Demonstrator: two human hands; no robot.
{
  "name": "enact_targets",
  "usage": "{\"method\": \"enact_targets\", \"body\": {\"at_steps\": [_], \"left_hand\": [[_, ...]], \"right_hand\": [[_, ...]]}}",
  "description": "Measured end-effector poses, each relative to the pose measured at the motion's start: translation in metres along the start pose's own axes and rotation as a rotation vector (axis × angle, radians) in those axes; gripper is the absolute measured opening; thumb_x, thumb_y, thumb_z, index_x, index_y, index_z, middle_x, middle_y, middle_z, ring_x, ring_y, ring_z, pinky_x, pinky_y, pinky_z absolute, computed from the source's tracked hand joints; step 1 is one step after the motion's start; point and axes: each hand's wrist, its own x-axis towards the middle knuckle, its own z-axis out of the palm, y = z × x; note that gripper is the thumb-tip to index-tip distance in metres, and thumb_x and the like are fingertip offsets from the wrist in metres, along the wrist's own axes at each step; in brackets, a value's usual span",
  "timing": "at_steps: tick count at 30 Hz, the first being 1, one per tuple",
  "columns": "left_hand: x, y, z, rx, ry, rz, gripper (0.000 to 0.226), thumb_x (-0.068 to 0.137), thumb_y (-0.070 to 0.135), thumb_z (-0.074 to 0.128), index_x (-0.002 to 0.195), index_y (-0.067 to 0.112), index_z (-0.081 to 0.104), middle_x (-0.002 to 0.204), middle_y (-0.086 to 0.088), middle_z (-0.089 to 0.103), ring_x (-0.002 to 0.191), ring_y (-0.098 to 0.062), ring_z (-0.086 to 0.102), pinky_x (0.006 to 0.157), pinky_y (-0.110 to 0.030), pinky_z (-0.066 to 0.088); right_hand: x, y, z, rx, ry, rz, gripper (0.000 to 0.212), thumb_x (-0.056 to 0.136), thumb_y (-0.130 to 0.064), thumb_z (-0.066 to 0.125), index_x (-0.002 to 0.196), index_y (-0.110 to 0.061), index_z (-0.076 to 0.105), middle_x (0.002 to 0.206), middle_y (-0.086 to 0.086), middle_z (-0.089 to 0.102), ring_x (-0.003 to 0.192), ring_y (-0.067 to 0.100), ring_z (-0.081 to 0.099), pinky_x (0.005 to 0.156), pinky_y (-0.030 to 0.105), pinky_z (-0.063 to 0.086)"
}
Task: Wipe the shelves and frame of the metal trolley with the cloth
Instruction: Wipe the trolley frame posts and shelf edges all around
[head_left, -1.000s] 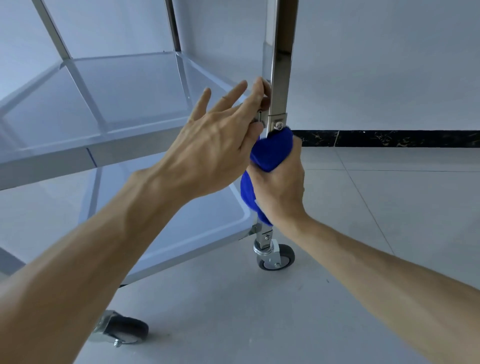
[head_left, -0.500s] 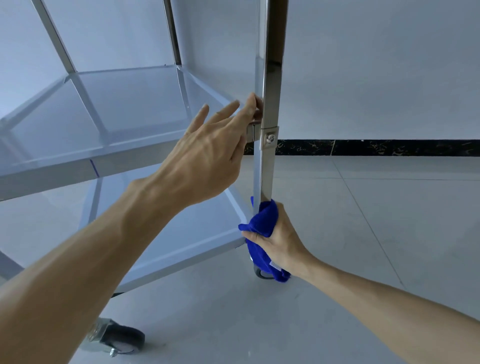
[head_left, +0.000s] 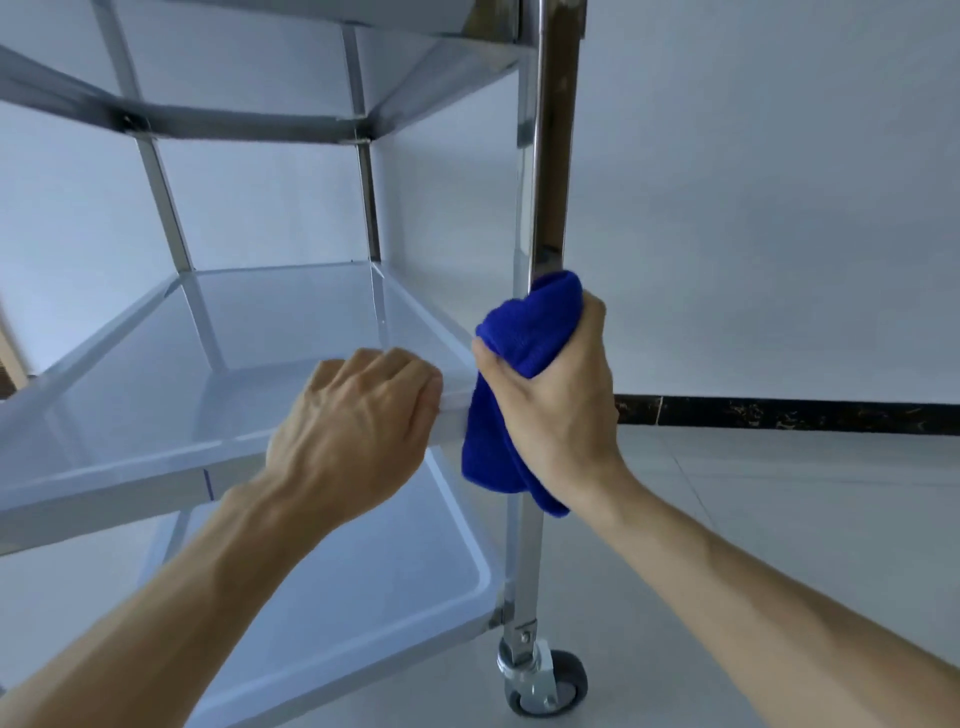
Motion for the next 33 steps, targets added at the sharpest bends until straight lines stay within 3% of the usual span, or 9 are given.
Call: {"method": "enact_targets", "body": {"at_steps": [4,10,13,15,18,23,27,33], "left_hand": [[0.0,0.001,0.003,-0.012,-0.027,-0.038,0.036,0.103,0.037,0.023,0.097,0.027,0.057,0.095,0.011,0.061,0.091,-0.018,0.058,0.082,-0.035,0.044],[-0.001,0.003,0.003,-0.059,0.024,-0.046,0.029,0.104,0.034,0.03,0.09,0.03,0.054,0.086,0.014,0.057,0.083,-0.013,0.057,0.078,-0.03,0.043],[-0.002,0.002,0.005,-0.059,0.018,-0.054,0.031,0.104,0.036,0.026,0.092,0.033,0.054,0.093,0.018,0.059,0.088,-0.008,0.056,0.081,-0.026,0.04],[-0.003,0.002,0.005,-0.061,0.014,-0.052,0.028,0.104,0.036,0.029,0.093,0.033,0.055,0.094,0.019,0.06,0.087,-0.008,0.055,0.081,-0.024,0.039],[-0.003,0.001,0.004,-0.056,0.004,-0.051,0.028,0.103,0.035,0.03,0.095,0.033,0.056,0.096,0.019,0.06,0.087,-0.008,0.055,0.08,-0.024,0.037],[-0.003,0.002,0.003,-0.069,-0.01,-0.051,0.028,0.103,0.032,0.028,0.097,0.032,0.056,0.098,0.019,0.059,0.088,-0.007,0.053,0.08,-0.022,0.031],[-0.002,0.001,0.003,-0.077,-0.021,-0.067,0.03,0.103,0.033,0.027,0.101,0.033,0.057,0.103,0.021,0.059,0.095,-0.007,0.053,0.084,-0.022,0.032],[-0.004,0.001,0.005,-0.032,-0.018,-0.091,0.031,0.102,0.036,0.025,0.101,0.035,0.056,0.105,0.022,0.059,0.099,-0.004,0.054,0.082,-0.022,0.033]], "right_hand": [[0.009,-0.003,0.003,-0.059,0.032,0.023,0.054,0.079,-0.037,0.077,0.109,-0.047,0.034,0.096,-0.019,0.061,0.086,0.005,0.062,0.078,0.04,0.054],[0.095,-0.08,-0.011,-0.05,0.096,-0.113,0.044,0.08,-0.033,0.073,0.112,-0.028,0.044,0.088,-0.013,0.062,0.079,0.01,0.065,0.079,0.048,0.057],[0.117,-0.099,-0.012,-0.053,0.134,-0.117,0.041,0.08,-0.035,0.071,0.109,-0.025,0.044,0.085,-0.014,0.058,0.075,0.008,0.061,0.077,0.045,0.056],[0.102,-0.085,-0.007,-0.056,0.153,-0.12,0.042,0.08,-0.033,0.07,0.109,-0.03,0.041,0.085,-0.014,0.06,0.073,0.008,0.062,0.074,0.041,0.053],[0.055,-0.043,0.001,-0.032,0.11,-0.066,0.05,0.08,-0.032,0.071,0.117,-0.038,0.038,0.093,-0.012,0.065,0.081,0.017,0.067,0.079,0.049,0.055],[0.009,-0.002,-0.002,0.003,-0.02,0.04,0.051,0.07,-0.038,0.069,0.109,-0.048,0.038,0.089,-0.015,0.065,0.077,0.01,0.066,0.073,0.046,0.058],[0.046,-0.024,-0.009,0.037,-0.055,-0.018,0.049,0.075,-0.041,0.071,0.115,-0.035,0.044,0.093,-0.011,0.067,0.084,0.017,0.068,0.08,0.05,0.057],[0.095,-0.062,-0.012,0.117,0.002,-0.092,0.041,0.08,-0.034,0.076,0.112,-0.024,0.051,0.085,-0.012,0.064,0.073,0.009,0.066,0.073,0.045,0.06]]}}
